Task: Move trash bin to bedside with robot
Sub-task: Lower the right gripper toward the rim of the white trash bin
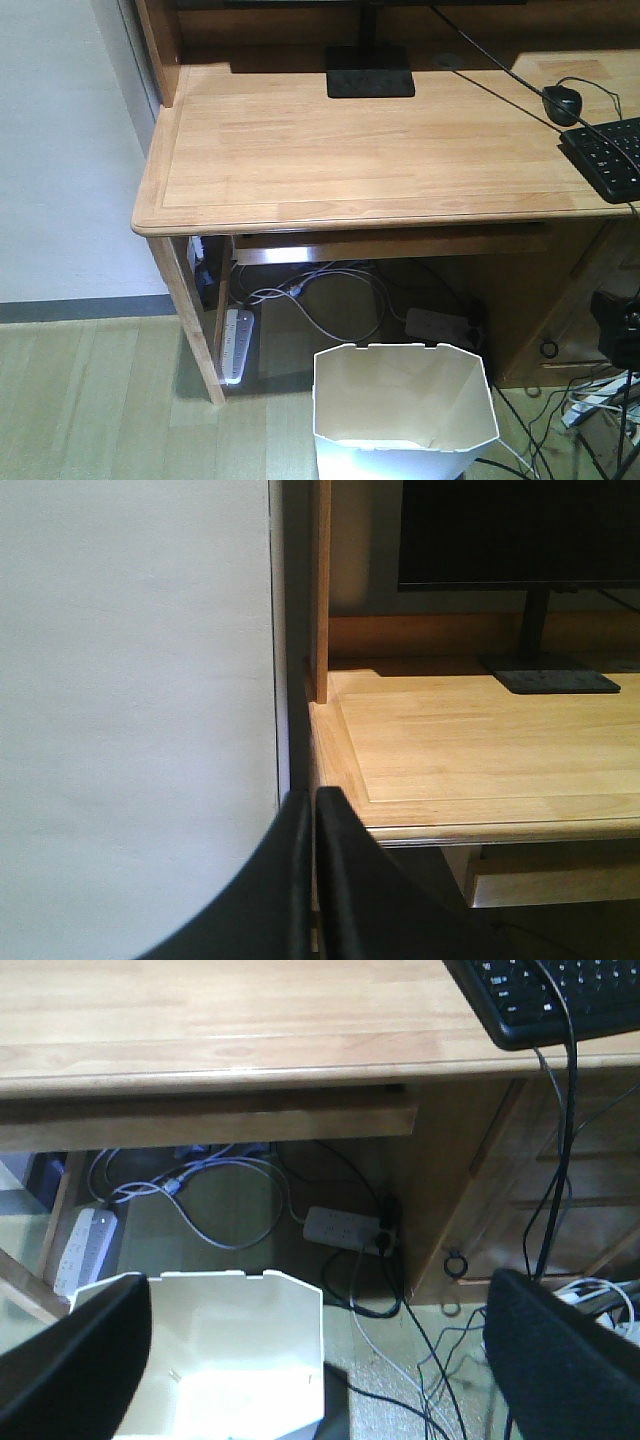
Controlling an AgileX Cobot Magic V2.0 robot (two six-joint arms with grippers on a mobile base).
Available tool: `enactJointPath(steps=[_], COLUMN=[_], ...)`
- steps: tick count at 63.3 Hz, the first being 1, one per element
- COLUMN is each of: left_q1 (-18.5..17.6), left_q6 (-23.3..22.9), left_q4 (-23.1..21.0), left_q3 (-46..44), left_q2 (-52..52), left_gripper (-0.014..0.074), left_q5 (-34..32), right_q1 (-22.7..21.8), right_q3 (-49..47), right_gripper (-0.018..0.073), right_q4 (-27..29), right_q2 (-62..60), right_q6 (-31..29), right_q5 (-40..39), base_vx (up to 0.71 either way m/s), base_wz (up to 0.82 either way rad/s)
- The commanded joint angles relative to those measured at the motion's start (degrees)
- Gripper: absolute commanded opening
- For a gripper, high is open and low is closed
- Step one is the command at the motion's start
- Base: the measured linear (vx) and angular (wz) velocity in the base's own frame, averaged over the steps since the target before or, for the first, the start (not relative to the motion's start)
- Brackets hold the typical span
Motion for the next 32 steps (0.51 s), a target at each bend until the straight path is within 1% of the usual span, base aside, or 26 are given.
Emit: enactJointPath(steps=[1,11,16,32], left_q1=[-0.18,-0.18,-0.18,-0.18], left_q6=[-0.53,-0.53,-0.53,-0.53], left_q4=[-0.47,-0.47,-0.47,-0.47], left_q3=[1.63,1.63,1.63,1.63], left_q2=[-0.55,-0.55,-0.55,-0.55], left_gripper=[-0.0006,-0.0006,-0.0006,-0.0006], left_q5=[-4.17,-4.17,-4.17,-4.17], right_q1=[-0.38,-0.38,-0.38,-0.38], right_q3=[-2.03,-3.57,-6.04,-12.55], right_gripper=[0.0657,0.0624,0.0617,0.0610], right_q4=[1.62,1.22,1.02,0.88], right_q2=[0.26,5.31,10.94,27.03], right_q6=[0.73,0.73,0.73,0.07], right_q5=[-4.92,-3.22,-1.91,-1.56], base_vx=[0.00,0.00,0.00,0.00], base_wz=[0.00,0.00,0.00,0.00])
